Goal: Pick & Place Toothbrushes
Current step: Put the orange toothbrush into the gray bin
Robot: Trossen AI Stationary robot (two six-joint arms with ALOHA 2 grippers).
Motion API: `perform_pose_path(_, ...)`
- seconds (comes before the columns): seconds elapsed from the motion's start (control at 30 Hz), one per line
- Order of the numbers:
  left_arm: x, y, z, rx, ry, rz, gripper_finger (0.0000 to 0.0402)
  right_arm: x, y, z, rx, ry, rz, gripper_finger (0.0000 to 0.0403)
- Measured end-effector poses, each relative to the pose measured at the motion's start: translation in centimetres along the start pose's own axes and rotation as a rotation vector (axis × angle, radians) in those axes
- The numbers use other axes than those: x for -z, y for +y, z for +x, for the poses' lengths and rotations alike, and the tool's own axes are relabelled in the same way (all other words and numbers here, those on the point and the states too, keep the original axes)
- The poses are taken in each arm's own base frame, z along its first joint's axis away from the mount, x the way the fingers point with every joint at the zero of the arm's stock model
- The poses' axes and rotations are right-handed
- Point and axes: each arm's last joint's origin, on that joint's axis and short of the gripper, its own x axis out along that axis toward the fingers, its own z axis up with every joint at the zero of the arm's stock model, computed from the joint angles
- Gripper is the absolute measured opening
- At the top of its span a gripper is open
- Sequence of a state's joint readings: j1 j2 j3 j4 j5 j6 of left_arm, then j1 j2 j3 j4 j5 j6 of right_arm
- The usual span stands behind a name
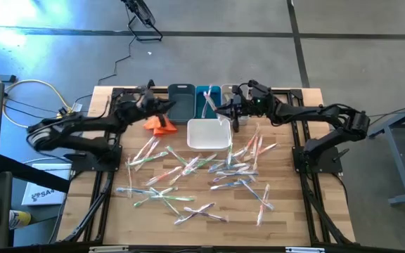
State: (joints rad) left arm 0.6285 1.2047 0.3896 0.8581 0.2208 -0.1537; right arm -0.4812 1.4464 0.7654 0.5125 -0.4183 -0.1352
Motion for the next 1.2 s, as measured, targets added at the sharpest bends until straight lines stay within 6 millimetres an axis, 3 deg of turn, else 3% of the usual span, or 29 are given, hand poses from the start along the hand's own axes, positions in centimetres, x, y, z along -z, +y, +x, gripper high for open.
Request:
perform_pose_path(0.27,-0.6,0.5,5.6,0.244,0.046,0.073,0.0000,0.1,0.2,0.1,0.037,0.022,0.009,0.0020)
perform_pose_path(0.47,-1.3,0.7,8.1,0.326,0.039,0.078,0.0000,0.4,0.2,0.1,0.048,0.047,0.019,0.0020)
perform_pose_path(1.1,-1.6,0.7,8.5,0.339,0.036,0.082,0.0000,1.0,0.0,0.0,0.122,0.111,0.032,0.0020)
perform_pose_path(1.2,-1.4,0.8,8.5,0.335,0.051,0.075,0.0000,1.0,-0.3,0.0,0.236,0.125,0.050,0.0020)
